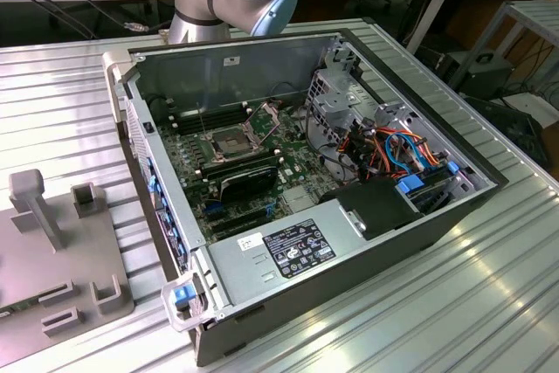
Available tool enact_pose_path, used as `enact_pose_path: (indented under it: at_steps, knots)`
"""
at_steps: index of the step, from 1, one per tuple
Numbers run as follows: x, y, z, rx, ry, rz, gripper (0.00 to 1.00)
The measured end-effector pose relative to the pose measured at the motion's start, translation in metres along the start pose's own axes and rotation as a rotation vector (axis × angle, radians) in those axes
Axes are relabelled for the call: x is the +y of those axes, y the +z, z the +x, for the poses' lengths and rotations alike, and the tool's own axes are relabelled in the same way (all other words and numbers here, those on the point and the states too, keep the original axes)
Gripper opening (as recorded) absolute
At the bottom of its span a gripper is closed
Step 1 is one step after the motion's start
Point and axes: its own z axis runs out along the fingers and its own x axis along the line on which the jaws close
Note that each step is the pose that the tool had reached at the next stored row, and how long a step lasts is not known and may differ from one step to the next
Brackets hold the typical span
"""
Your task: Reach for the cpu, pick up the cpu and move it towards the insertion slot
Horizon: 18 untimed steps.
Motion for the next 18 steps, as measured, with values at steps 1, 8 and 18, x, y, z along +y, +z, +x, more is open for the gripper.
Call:
enact_pose_path:
  at_steps: [1, 8, 18]
  knots:
    - [0.0, 0.0004, 0.0, 0.0002, 0.0, 0.0, 0.6]
    - [-0.0001, 0.0024, 0.0, 0.0004, 0.0, 0.0, 0.6]
    - [-0.0031, 0.0081, 0.0002, 0.0005, -0.002, -0.0001, 0.6]
